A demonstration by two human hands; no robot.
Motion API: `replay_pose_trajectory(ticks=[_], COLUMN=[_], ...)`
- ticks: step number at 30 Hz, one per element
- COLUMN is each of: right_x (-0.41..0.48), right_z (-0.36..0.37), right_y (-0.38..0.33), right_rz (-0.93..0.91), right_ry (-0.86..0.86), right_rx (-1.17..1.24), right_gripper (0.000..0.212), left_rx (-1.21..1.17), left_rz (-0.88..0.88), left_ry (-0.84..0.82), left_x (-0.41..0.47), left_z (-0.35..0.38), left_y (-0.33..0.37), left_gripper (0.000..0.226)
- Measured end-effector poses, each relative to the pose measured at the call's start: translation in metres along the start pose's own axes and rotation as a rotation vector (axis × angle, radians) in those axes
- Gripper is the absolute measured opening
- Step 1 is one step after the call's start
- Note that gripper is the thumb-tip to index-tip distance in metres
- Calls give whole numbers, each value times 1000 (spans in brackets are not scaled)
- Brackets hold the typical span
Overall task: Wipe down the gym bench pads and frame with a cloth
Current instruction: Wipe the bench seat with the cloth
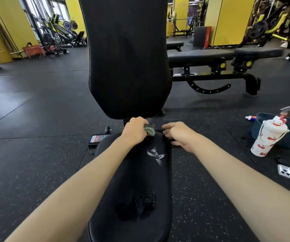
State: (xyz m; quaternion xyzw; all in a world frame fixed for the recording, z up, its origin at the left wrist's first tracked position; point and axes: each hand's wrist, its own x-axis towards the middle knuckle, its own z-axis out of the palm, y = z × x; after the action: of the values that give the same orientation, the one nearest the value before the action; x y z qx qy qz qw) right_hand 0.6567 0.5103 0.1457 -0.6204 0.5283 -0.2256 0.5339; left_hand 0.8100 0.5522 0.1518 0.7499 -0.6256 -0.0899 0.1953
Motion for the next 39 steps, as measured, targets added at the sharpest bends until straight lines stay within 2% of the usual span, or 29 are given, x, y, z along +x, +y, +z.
replay_pose_trajectory(ticks=[2, 5, 9, 11, 14, 19, 22, 24, 27, 31, 36, 37, 39], right_x=[1, 0, -1, -1, -2, -4, -3, -4, -4, -6, -6, -4, -2], right_z=[-5, -11, -14, -14, -14, -14, -18, -20, -19, -17, -15, -15, -14], right_y=[3, 7, 8, 8, 8, 8, 13, 12, 12, 11, 9, 9, 8], right_rz=[24, 64, 107, 114, 118, 109, 119, 116, 102, 94, 126, 123, 106], right_ry=[2, 3, 12, 13, 20, 18, 14, 15, 20, 38, 50, 49, 80], right_rx=[98, 194, 269, 267, 281, 298, 310, 306, 280, 297, 272, 250, 221], right_gripper=[39, 41, 42, 43, 40, 45, 46, 48, 51, 57, 29, 31, 36], left_rx=[-136, -135, 56, 113, 119, -148, -223, -188, 0, 32, -175, -205, -249], left_rz=[54, 47, 37, 67, 122, 285, 226, 157, 130, 238, 334, 326, 248], left_ry=[-5, 151, 36, 38, 50, -138, -5, 49, 34, -11, -209, -181, -8], left_x=[4, 15, 11, 9, 10, -5, 7, 12, 8, 3, -14, -15, -10], left_z=[-13, -23, 5, 17, 21, 14, 3, 7, 25, 34, 18, 11, -7], left_y=[-1, -12, -9, 1, 10, 21, 11, 2, 6, 23, 31, 29, 14], left_gripper=[9, 2, 25, 34, 35, 22, 20, 20, 30, 28, 12, 11, 9])
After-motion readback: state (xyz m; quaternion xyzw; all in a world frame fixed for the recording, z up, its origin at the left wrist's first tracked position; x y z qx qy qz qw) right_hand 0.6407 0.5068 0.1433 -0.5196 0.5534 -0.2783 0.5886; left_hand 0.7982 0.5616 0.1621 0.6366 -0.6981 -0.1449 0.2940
